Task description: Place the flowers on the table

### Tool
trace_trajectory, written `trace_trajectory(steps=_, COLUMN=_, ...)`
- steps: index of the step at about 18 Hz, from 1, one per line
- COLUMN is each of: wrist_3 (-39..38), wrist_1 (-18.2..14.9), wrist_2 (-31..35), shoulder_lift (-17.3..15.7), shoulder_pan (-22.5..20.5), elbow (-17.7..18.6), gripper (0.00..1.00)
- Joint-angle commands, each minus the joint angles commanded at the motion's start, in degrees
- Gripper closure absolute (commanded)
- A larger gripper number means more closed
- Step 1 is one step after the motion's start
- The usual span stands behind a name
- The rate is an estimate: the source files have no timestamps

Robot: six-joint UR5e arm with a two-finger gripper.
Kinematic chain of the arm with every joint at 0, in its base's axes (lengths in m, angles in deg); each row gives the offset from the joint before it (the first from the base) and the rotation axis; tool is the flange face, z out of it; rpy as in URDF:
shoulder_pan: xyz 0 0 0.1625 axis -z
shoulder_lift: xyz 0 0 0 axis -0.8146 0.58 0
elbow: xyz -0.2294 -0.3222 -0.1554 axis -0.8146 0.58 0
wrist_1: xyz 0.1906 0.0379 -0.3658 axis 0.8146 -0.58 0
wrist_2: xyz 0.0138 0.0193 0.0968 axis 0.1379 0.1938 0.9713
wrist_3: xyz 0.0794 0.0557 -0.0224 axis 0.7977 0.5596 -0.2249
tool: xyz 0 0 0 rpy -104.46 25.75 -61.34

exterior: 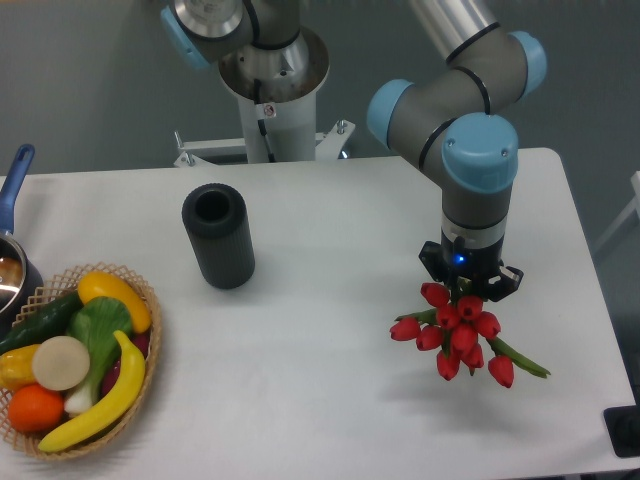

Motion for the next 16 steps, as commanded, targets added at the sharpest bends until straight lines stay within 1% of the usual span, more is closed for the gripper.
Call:
trace_trajectory(steps=4, wrist_3=0.0, wrist_1=0.2, wrist_2=-0.5, shoulder_lift=0.3, shoulder_pan=0.0, elbow=0.0, gripper=0.62)
trace_trajectory(steps=10, wrist_3=-0.5, wrist_1=0.4, wrist_2=-0.5, shoulder_lift=2.6, shoulder_pan=0.8, elbow=0.0, gripper=0.61)
trace_trajectory(steps=14, wrist_3=-0.5, wrist_1=0.6, wrist_2=-0.4, shoulder_lift=4.0, shoulder_pan=1.3, elbow=-0.1, gripper=0.58)
trace_trajectory(steps=16, wrist_3=-0.5, wrist_1=1.2, wrist_2=-0.4, shoulder_lift=4.6, shoulder_pan=1.7, elbow=-0.1, gripper=0.58)
